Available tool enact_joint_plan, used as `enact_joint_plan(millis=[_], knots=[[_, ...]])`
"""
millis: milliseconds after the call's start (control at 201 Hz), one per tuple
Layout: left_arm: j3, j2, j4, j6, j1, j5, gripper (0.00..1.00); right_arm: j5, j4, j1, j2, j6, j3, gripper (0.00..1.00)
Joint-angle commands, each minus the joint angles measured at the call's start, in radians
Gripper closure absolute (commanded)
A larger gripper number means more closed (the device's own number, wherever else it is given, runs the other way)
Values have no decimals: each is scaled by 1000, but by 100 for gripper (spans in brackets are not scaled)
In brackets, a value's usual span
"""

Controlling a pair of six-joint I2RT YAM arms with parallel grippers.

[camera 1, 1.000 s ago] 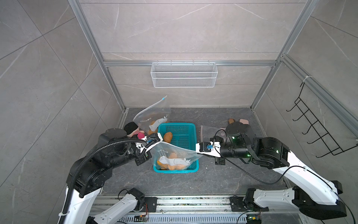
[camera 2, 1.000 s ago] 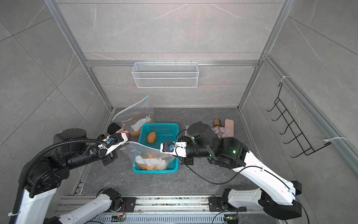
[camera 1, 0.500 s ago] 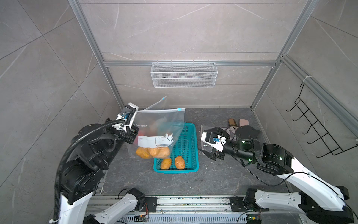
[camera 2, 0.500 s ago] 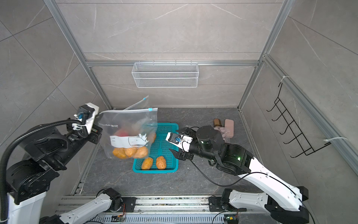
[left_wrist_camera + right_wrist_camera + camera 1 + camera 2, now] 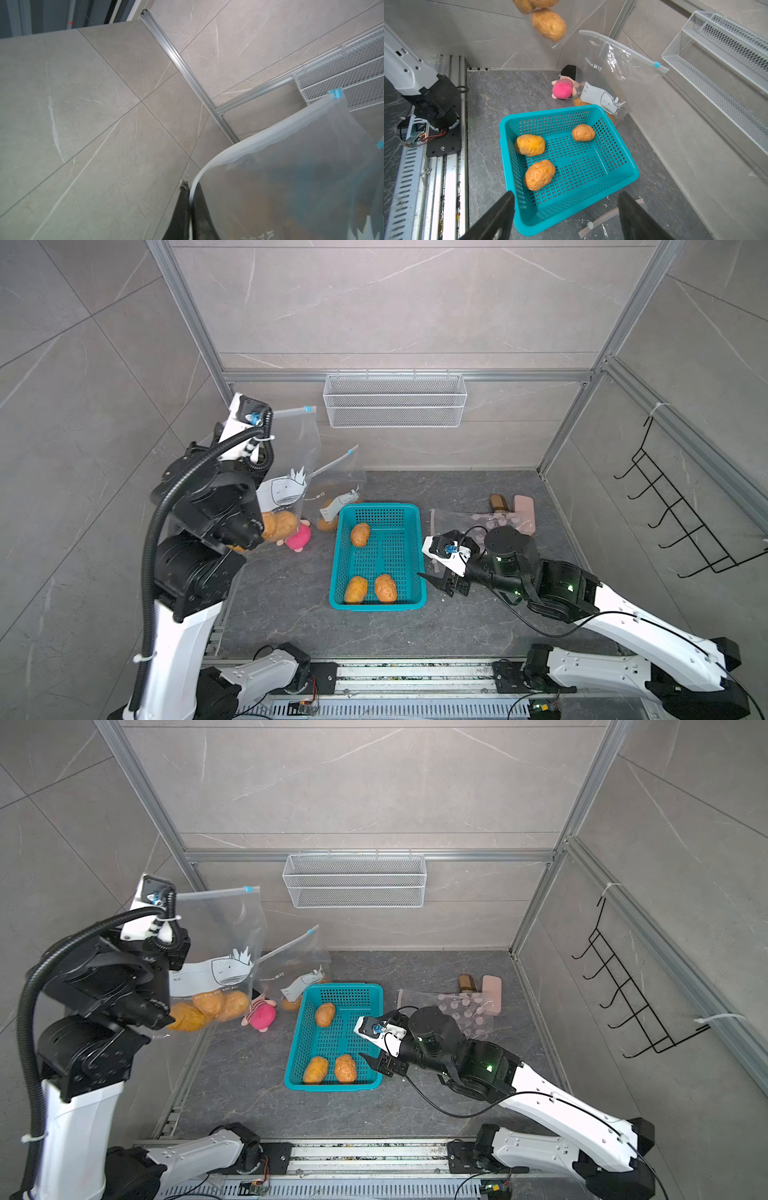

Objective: Put the potatoes into a zipper bag and zip it
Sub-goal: Place the zipper food storage bag at the center of the board.

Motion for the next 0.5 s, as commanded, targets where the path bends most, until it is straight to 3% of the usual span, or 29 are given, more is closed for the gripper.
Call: enact_joint_plan(millis=[0,134,239,408,498], knots=[[-6,3,114,133,68,-88,100,-26,42,-4,4,61,-35,22],[-21,29,-56,-83,257,73,100,-43,41,-4,0,92,-64,23],[-106,61,-21,-126,364,151,100,-50,57,-3,-20,104,-104,24],[-96,129,-88,-259,518,244,100,-53,48,-3,-37,126,-143,24],[-78,145,-123,-277,557,258,100,-59,40,-4,-37,138,-141,24]])
